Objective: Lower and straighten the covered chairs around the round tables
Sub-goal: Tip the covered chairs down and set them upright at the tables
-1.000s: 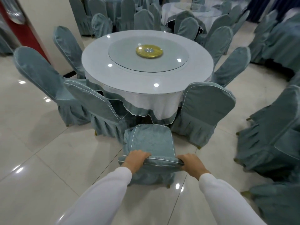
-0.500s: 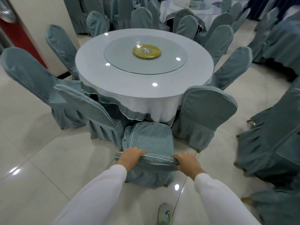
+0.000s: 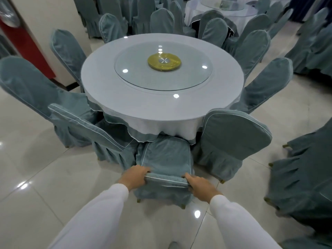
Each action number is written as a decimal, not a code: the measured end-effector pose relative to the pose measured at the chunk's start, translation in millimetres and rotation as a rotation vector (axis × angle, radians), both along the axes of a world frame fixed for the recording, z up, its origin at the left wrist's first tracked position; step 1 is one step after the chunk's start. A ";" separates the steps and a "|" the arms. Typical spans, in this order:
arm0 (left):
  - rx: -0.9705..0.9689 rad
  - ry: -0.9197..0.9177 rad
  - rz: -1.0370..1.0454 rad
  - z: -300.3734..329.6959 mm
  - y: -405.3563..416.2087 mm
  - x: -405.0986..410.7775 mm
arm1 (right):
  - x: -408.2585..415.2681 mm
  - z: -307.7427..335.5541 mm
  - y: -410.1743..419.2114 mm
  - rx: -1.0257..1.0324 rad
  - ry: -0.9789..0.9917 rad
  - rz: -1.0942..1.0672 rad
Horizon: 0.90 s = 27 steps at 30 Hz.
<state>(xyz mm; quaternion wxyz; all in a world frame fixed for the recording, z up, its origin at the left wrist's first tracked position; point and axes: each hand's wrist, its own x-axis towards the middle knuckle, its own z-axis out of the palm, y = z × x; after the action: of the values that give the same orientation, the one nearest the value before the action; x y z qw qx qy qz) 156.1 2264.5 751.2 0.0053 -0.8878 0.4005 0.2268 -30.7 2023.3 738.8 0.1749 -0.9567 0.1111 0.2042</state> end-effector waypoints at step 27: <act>0.096 -0.178 -0.088 3.7 12.7 -17.0 | -1.2 -12.8 -11.7 -0.179 -0.062 -0.189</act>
<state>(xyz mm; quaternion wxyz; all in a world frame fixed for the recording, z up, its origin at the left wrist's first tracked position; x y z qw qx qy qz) 139.1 2277.2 754.9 0.0932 -0.8847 0.4258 0.1654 -31.9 2011.6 726.0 0.1108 -0.9596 0.2131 0.1467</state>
